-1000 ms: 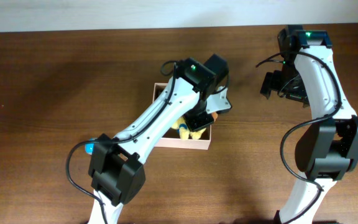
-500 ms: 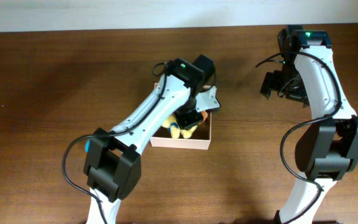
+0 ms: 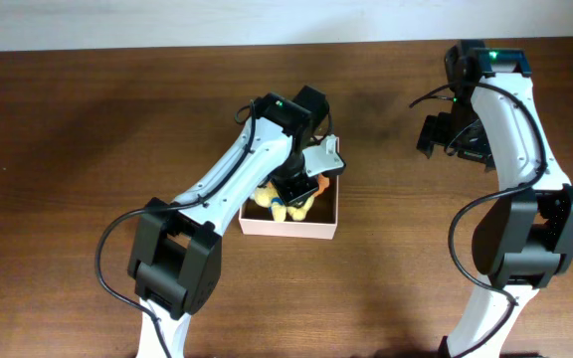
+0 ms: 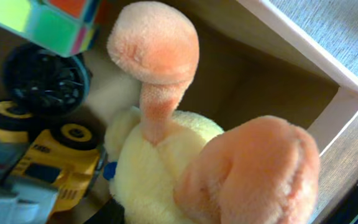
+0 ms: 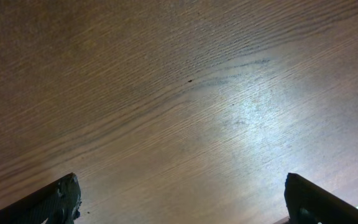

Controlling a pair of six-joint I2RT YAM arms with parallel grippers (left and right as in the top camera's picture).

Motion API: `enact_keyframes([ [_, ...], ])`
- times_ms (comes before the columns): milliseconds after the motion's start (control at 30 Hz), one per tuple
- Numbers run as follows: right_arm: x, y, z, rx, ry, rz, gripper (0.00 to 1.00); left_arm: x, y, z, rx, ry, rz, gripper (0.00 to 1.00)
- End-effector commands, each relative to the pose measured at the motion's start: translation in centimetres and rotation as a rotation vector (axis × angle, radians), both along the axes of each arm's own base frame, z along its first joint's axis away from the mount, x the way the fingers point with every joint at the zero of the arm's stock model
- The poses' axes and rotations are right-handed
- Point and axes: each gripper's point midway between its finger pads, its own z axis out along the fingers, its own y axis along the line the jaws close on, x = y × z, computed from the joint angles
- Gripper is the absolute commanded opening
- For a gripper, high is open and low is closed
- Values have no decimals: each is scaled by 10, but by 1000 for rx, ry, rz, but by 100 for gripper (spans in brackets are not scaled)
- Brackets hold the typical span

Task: Pack container
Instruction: 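Lower the duck into the box and press it down with the left gripper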

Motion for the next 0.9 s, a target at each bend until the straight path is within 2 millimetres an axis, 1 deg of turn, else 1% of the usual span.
enact_keyframes([
  [0,0,0,1,2,-4,3,99,-8,-5,-8,-27,36,-21,26],
  [67,0,0,1,2,-4,3,99,-10,-7,-8,-31,43,-26,25],
  [333,0,0,1,2,-4,3,99,-14,-31,-8,-86,20,-68,25],
  [433,0,0,1,2,-4,3,99,-17,-37,-8,-88,12,-84,26],
  [867,0,0,1,2,-4,3,99,-15,-33,-9,-66,2,-83,25],
])
